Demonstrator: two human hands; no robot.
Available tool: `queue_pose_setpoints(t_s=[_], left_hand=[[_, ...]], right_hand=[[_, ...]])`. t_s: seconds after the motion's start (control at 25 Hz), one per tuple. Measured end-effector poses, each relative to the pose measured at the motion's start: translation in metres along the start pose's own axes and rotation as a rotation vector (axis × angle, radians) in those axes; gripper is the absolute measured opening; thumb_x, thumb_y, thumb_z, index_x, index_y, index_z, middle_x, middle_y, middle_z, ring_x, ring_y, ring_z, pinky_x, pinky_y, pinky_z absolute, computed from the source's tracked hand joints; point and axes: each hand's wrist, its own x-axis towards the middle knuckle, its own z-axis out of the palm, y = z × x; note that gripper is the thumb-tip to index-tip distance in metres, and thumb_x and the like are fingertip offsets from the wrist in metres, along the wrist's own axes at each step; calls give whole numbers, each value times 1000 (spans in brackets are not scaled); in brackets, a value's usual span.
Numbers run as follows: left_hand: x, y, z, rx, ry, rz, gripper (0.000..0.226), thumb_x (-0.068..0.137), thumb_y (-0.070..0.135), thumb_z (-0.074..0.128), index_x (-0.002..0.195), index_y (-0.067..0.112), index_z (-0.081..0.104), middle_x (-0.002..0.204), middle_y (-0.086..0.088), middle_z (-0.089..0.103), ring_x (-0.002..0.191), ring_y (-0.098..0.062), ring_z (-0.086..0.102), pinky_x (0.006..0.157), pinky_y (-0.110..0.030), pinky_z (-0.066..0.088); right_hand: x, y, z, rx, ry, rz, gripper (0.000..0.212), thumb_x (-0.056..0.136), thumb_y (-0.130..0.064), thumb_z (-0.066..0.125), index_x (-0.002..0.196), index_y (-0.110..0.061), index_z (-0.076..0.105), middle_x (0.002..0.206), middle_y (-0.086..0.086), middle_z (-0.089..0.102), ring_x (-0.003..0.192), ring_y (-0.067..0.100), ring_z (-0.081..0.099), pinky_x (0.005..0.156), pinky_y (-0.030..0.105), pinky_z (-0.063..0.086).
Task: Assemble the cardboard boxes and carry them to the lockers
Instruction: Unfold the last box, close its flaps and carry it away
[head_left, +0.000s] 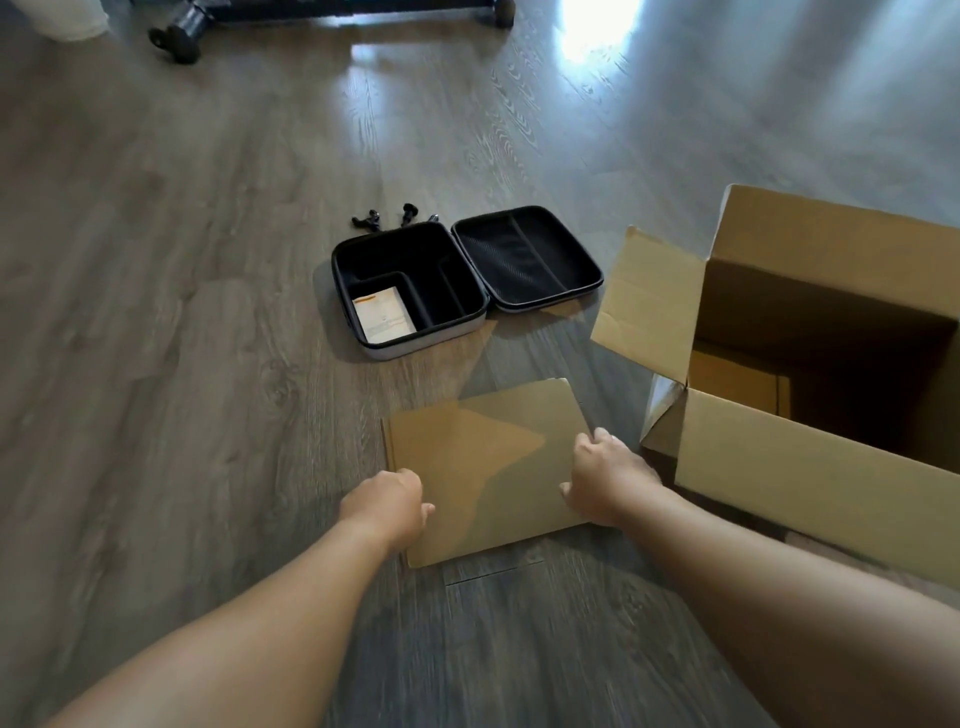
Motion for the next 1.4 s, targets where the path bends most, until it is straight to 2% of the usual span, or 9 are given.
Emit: queue_pose_setpoints(t_s=[0.12, 0.24, 0.44, 0.64, 0.72, 0.88, 1.0, 1.2, 1.4], left_hand=[[2, 3, 10, 6, -41, 11, 42, 100, 45, 50, 121, 8, 53, 118, -11, 63, 109, -30, 61, 85, -38, 52], [4, 5, 13, 13, -80, 14, 29, 99, 37, 55, 111, 11, 58, 114, -10, 62, 107, -30, 60, 86, -36, 52], [11, 7, 10, -213, -14, -48, 13, 89, 25, 59, 92, 14, 52, 101, -8, 61, 98, -28, 61, 74, -29, 48], [11, -3, 14, -367, 13, -107, 12, 83, 15, 59, 91, 9, 52, 99, -12, 59, 98, -29, 60, 73, -29, 49], [8, -7, 14, -370, 26, -118, 12, 81, 12, 56, 91, 7, 53, 102, -14, 59, 100, -30, 58, 74, -29, 49], [2, -11, 9, -324, 152, -130, 12, 81, 13, 57, 90, 8, 51, 115, -16, 52, 114, -35, 47, 92, -35, 47], [-1, -20, 1, -370, 264, -119, 23, 80, 19, 63, 99, 5, 60, 110, -14, 56, 110, -34, 49, 88, -35, 48], [-14, -33, -14, -466, 452, -135, 19, 77, 22, 65, 78, 5, 59, 93, -15, 60, 96, -36, 53, 74, -33, 44], [-24, -45, -47, -475, 634, -175, 20, 79, 21, 61, 82, 1, 61, 93, -16, 62, 92, -34, 50, 73, -33, 40]], right_hand=[[7, 9, 23, 60, -89, 38, 63, 95, -45, 59, 142, -10, 37, 142, 15, 37, 134, 34, 40, 101, 49, 46], [10, 12, 37, 91, -121, 50, 70, 92, -42, 63, 145, -9, 32, 149, 21, 30, 141, 38, 34, 105, 50, 44], [11, 3, 35, 97, -53, 34, 41, 81, -39, 65, 114, -19, 48, 117, 8, 42, 121, 32, 41, 98, 48, 47], [12, 1, 37, 180, -44, 64, 45, 77, -42, 66, 114, -23, 51, 117, 6, 43, 117, 31, 40, 98, 47, 45], [12, 1, 35, 260, -5, 60, 48, 74, -42, 68, 115, -21, 57, 117, 5, 49, 112, 29, 47, 89, 40, 49], [9, 1, 26, 401, 53, 3, 38, 76, -37, 75, 108, -18, 67, 101, -1, 64, 92, 20, 62, 74, 33, 58], [2, -6, 18, 351, 111, -20, 37, 80, -38, 76, 108, -16, 66, 100, 0, 64, 92, 20, 63, 76, 34, 60], [-11, -25, -9, 268, 268, -76, 36, 82, -45, 65, 104, -16, 63, 97, 4, 58, 94, 27, 56, 72, 35, 50], [-21, -44, -45, 274, 384, -160, 35, 85, -43, 64, 104, -14, 61, 100, 6, 51, 104, 30, 48, 79, 37, 45]])
